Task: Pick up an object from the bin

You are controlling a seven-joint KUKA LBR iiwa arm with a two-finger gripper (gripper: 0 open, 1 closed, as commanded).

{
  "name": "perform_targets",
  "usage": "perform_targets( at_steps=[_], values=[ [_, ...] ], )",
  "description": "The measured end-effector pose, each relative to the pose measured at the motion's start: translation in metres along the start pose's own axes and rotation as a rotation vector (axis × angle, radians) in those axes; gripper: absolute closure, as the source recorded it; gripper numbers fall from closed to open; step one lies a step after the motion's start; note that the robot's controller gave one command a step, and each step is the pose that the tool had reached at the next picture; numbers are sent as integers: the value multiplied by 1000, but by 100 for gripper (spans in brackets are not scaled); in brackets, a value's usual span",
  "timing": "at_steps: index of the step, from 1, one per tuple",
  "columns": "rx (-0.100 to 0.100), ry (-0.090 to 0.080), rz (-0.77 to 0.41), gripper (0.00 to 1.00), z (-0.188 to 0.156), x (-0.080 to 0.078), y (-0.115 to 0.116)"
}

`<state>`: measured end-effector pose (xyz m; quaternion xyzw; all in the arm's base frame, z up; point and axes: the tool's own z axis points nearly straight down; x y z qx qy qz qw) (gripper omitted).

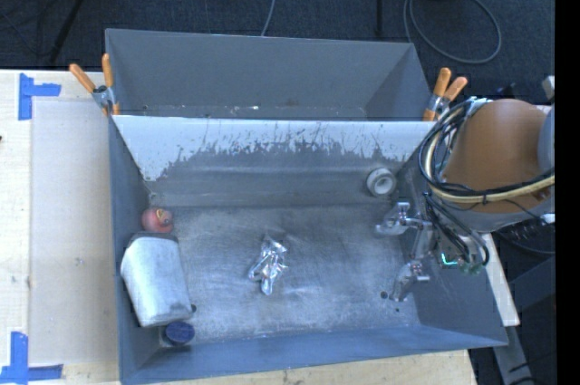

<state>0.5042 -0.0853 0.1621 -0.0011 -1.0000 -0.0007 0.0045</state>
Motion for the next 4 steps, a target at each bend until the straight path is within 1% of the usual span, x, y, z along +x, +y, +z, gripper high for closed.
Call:
perform_targets(
  at_steps=[1,2,3,4],
  values=[
    [2,-15,93,0,-80,13,-24],
    [5,-30,-142,0,87,27,-43],
    [-2,-11,-198,0,89,10,-66],
    [4,-18,-200,100,87,9,-68]
  ],
)
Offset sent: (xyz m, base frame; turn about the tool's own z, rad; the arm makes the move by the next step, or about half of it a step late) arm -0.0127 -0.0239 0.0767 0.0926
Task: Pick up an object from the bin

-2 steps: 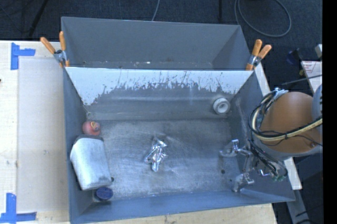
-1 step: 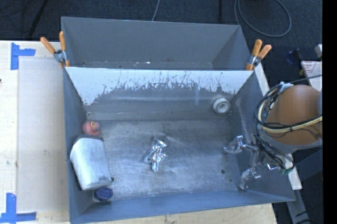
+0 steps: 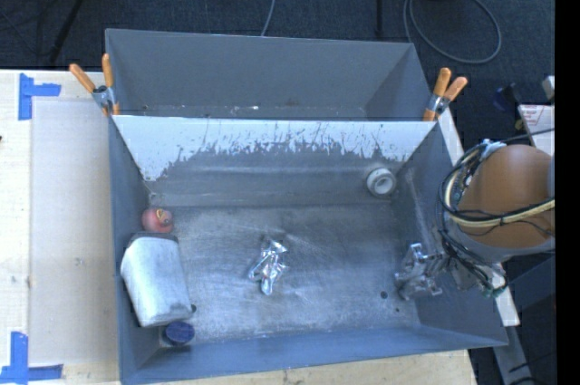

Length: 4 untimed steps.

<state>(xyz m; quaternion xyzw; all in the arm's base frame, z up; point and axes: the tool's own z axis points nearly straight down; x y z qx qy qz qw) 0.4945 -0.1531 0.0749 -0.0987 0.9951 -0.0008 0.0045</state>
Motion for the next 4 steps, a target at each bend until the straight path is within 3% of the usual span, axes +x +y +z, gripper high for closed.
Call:
perform_targets(
  at_steps=[1,2,3,4],
  values=[
    [-5,5,-288,100,-71,7,88],
    [-5,8,-285,0,-69,8,87],
    [-9,11,-239,0,-15,-34,169],
    [-5,3,-436,0,-1,-123,218]
  ],
)
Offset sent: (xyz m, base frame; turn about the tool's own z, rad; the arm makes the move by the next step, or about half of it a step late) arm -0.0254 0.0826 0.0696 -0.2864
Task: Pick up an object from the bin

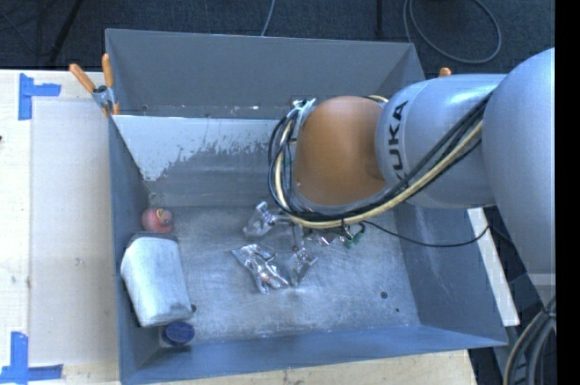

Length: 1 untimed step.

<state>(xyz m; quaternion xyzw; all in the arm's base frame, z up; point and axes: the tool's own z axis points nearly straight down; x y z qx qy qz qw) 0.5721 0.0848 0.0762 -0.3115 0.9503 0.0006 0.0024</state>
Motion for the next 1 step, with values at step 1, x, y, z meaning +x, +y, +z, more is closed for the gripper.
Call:
perform_targets(
  at_steps=[1],
  values=[
    [3,1,-166,0,2,-71,39]
  ],
)
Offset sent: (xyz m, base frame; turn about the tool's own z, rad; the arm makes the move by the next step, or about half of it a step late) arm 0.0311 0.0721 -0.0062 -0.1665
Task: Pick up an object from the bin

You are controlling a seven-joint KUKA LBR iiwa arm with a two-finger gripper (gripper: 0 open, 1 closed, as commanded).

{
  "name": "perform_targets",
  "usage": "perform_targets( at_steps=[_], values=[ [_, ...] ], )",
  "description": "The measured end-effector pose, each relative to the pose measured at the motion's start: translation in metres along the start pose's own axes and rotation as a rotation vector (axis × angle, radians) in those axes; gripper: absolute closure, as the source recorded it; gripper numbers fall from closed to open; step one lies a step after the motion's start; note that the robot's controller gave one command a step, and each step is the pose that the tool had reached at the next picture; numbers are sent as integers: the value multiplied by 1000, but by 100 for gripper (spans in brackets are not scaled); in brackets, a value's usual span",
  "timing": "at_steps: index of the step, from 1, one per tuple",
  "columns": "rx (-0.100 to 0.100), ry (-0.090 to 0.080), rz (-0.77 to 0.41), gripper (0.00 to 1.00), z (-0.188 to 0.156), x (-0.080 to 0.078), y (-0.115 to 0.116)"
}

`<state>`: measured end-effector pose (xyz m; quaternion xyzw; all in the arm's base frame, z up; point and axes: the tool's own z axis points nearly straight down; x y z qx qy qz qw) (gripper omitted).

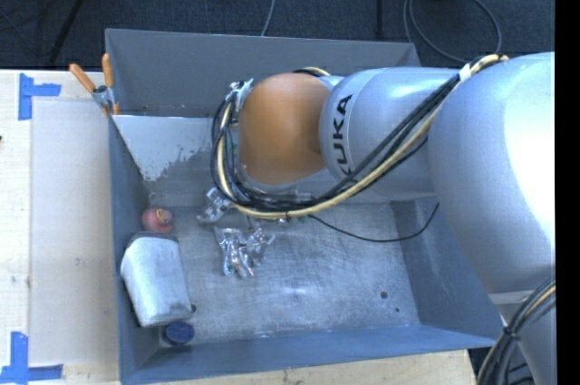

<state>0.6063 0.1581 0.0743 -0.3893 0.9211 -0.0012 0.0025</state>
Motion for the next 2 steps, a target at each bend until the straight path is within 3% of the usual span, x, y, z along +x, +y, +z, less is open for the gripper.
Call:
perform_targets(
  at_steps=[1,2],
  values=[
    [0,-11,7,100,-3,-2,-1],
    [-1,-5,-31,100,-142,-7,27]
  ],
)
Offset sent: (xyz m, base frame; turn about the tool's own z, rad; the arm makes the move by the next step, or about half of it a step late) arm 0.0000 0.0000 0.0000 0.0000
